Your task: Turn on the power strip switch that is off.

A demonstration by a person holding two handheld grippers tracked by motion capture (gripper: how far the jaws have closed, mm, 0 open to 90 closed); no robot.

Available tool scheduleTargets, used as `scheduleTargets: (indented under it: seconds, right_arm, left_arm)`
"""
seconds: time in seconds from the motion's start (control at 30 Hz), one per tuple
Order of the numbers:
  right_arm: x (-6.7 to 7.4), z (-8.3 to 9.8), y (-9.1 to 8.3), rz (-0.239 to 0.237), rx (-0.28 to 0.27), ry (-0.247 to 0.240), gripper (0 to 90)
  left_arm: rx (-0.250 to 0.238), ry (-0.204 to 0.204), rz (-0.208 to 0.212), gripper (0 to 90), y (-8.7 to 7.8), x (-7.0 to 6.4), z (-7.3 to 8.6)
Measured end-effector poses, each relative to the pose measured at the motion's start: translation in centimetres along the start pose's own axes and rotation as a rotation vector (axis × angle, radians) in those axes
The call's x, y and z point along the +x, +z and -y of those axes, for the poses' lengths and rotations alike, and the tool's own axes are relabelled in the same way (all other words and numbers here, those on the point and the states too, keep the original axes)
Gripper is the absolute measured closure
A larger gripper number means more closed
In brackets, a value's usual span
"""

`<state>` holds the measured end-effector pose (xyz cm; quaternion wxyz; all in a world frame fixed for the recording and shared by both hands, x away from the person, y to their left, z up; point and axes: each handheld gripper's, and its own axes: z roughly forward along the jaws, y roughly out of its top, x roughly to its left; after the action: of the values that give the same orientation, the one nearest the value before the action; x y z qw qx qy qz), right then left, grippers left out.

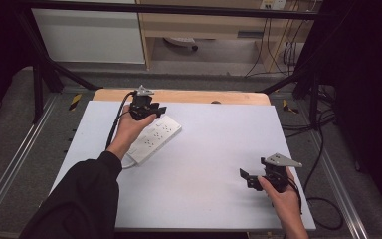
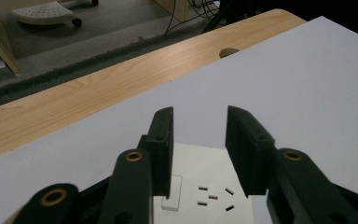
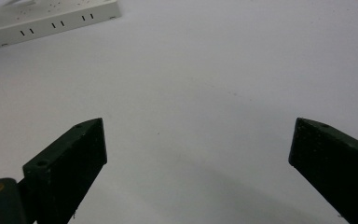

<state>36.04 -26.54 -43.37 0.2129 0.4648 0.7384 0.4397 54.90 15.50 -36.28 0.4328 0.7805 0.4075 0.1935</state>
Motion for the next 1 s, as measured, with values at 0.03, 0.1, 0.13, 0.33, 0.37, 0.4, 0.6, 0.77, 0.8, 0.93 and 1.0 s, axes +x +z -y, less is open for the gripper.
scheduleTargets:
  seconds: [0.03, 0.1, 0.13, 0.33, 0.37, 0.4, 0.6, 0.77, 0.8, 0.93, 1.0]
  right_arm:
    - [0.0, 0.0, 0.0, 0.0, 0.0, 0.001, 4.5]
    - [0.0, 0.0, 0.0, 0.002, -0.001, -0.001, 4.5]
    - [0.0, 0.0, 0.0, 0.001, -0.002, 0.002, 4.5]
    - [-0.1, 0.0, -0.1, 0.001, -0.006, 0.001, 4.5]
    - [-0.1, -0.1, -0.1, 0.001, -0.007, 0.001, 4.5]
    - [-0.1, -0.1, -0.1, 0.001, -0.008, 0.001, 4.5]
    - [-0.1, -0.1, -0.1, 0.0, -0.007, 0.003, 4.5]
    - [-0.1, -0.1, -0.1, -0.001, -0.006, 0.004, 4.6]
    - [-0.1, -0.1, -0.1, -0.001, -0.007, 0.003, 4.6]
    - [-0.1, -0.1, -0.1, -0.002, -0.006, 0.004, 4.6]
    - [-0.1, -0.1, -0.1, -0.001, -0.008, -0.001, 4.6]
  left_arm:
    - [0.003, 0.0, 0.004, 65.7, 0.1, 0.0, 0.0]
    - [0.012, 0.003, 0.01, 68.2, 0.2, -0.1, 0.1]
    - [0.011, 0.003, 0.011, 69.5, 0.3, -0.2, 0.2]
    - [0.016, 0.012, 0.008, 76.9, 0.9, -0.5, 1.0]
    - [0.021, 0.015, 0.007, 78.0, 1.0, -0.6, 1.1]
    - [0.023, 0.018, 0.008, 79.1, 1.1, -0.6, 1.2]
    - [0.041, 0.038, 0.022, 84.7, 1.5, -1.0, 1.7]
    - [0.05, 0.051, 0.015, 88.2, 1.8, -1.1, 2.0]
    - [0.05, 0.046, 0.013, 88.8, 1.8, -1.0, 2.1]
    - [0.052, 0.036, 0.005, 90.0, 1.9, -0.6, 2.4]
    - [0.055, 0.036, -0.001, 90.0, 1.9, -0.5, 2.5]
